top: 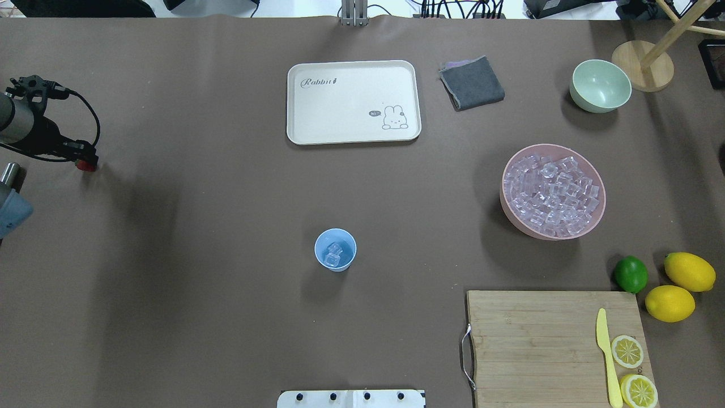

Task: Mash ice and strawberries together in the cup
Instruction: 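Grasp the strawberry with the left gripper and lift it, then carry the strawberry with the left gripper over the blue cup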

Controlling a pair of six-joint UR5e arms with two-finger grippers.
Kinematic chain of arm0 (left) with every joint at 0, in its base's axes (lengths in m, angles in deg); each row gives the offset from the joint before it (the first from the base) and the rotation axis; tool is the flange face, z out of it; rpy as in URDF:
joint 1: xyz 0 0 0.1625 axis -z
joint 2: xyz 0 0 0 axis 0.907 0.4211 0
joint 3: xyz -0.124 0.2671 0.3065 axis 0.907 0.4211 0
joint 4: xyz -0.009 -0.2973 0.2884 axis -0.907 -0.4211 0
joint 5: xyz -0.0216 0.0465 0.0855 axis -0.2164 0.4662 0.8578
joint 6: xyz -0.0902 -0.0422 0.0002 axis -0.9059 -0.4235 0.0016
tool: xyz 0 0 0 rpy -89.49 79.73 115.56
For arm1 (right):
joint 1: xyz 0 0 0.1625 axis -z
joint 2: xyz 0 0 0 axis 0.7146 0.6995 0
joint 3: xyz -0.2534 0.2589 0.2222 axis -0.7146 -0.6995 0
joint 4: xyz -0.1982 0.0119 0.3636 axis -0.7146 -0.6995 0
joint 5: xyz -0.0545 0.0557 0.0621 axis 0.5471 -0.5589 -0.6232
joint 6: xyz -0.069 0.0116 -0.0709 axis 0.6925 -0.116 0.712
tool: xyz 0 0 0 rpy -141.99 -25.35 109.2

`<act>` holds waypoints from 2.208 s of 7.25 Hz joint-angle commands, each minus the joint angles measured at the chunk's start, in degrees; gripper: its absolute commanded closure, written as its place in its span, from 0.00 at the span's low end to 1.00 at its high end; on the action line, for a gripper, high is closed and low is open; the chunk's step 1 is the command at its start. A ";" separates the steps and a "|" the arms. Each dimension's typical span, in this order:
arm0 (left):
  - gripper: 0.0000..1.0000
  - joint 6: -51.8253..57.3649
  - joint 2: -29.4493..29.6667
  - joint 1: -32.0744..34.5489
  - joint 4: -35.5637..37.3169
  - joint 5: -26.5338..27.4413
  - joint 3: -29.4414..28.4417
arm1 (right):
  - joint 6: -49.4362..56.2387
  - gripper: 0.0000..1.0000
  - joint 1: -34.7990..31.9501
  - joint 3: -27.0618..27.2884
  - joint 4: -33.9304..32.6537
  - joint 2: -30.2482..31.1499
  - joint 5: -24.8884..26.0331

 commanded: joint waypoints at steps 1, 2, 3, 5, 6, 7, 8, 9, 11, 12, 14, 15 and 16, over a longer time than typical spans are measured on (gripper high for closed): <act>0.61 -0.17 -0.51 -0.07 -0.18 0.15 0.32 | 0.00 0.00 0.00 0.28 0.00 0.61 0.00; 0.69 -0.43 -0.78 -0.07 -0.27 0.94 0.84 | -0.08 0.00 0.00 0.55 0.00 0.70 0.00; 0.70 -0.61 -0.78 0.02 0.16 0.25 1.81 | 0.00 0.00 0.00 0.64 0.00 0.79 0.00; 0.70 -0.43 0.96 2.98 14.39 -5.17 10.72 | 0.00 0.00 0.00 0.64 0.09 0.79 0.00; 0.70 -0.52 4.89 3.10 26.07 -5.12 17.13 | 0.00 0.00 0.00 0.99 0.00 0.88 0.00; 0.70 -0.78 9.89 2.75 36.28 -5.12 22.16 | 0.00 0.00 0.00 1.08 0.00 0.79 0.00; 0.70 -4.18 12.38 1.44 41.60 -4.86 25.60 | -0.08 0.00 0.00 1.08 0.00 0.79 0.00; 0.70 -12.74 15.36 -2.57 41.74 -4.42 26.16 | 0.00 0.00 0.00 0.99 0.00 0.61 0.09; 0.70 -28.13 21.86 -12.23 41.65 2.57 26.43 | -0.08 0.00 0.00 1.51 -0.35 0.79 -0.09; 0.70 -34.21 24.85 -17.68 41.65 6.79 26.25 | -0.08 0.00 0.00 1.60 -0.35 0.70 -0.09; 0.70 -42.41 28.38 -26.83 41.74 14.36 26.25 | -0.08 0.00 0.00 1.60 -0.35 0.61 -0.09; 0.70 -42.88 29.09 -31.05 41.74 17.96 26.25 | -0.08 0.00 0.00 1.69 -0.35 0.53 -0.09; 0.70 -43.23 29.45 -34.22 41.74 20.43 26.42 | -0.08 0.00 0.00 1.69 -0.35 0.26 0.00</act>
